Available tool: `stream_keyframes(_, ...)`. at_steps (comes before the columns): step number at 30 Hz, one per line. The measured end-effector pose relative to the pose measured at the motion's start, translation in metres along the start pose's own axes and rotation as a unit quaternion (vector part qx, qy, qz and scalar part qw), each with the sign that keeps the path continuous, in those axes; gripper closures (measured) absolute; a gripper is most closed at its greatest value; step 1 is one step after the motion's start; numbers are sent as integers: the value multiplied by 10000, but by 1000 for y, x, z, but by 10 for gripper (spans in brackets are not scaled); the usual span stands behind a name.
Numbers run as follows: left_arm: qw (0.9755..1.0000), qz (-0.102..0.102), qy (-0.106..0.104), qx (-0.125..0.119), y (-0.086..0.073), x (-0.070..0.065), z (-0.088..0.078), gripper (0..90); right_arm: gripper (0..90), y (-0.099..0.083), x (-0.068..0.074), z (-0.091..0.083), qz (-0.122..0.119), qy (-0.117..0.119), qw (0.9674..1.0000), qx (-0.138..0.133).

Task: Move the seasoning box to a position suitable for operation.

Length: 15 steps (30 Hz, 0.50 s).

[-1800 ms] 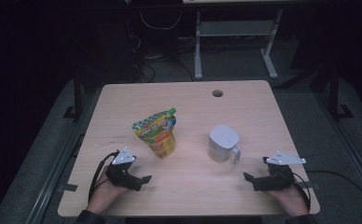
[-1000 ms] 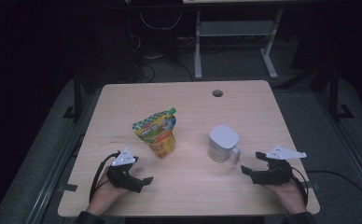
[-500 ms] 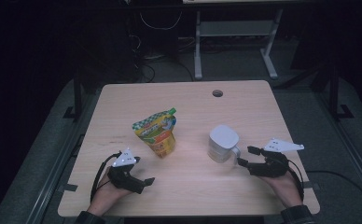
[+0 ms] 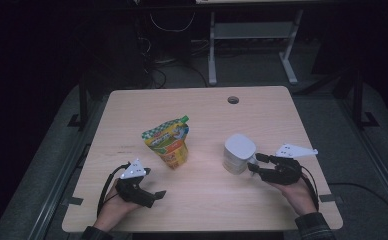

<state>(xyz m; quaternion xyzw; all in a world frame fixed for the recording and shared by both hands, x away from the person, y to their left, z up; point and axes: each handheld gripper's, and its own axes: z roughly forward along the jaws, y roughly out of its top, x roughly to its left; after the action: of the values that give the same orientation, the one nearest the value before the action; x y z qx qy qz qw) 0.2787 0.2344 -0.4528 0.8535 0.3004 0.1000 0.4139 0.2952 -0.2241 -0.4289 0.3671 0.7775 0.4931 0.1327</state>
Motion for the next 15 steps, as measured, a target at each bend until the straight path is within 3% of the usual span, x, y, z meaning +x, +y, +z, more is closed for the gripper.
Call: stream_keyframes(15,10000,59,-46,-6,1,-2,1,0,631,6,4,8,-145,-47,9999,75)
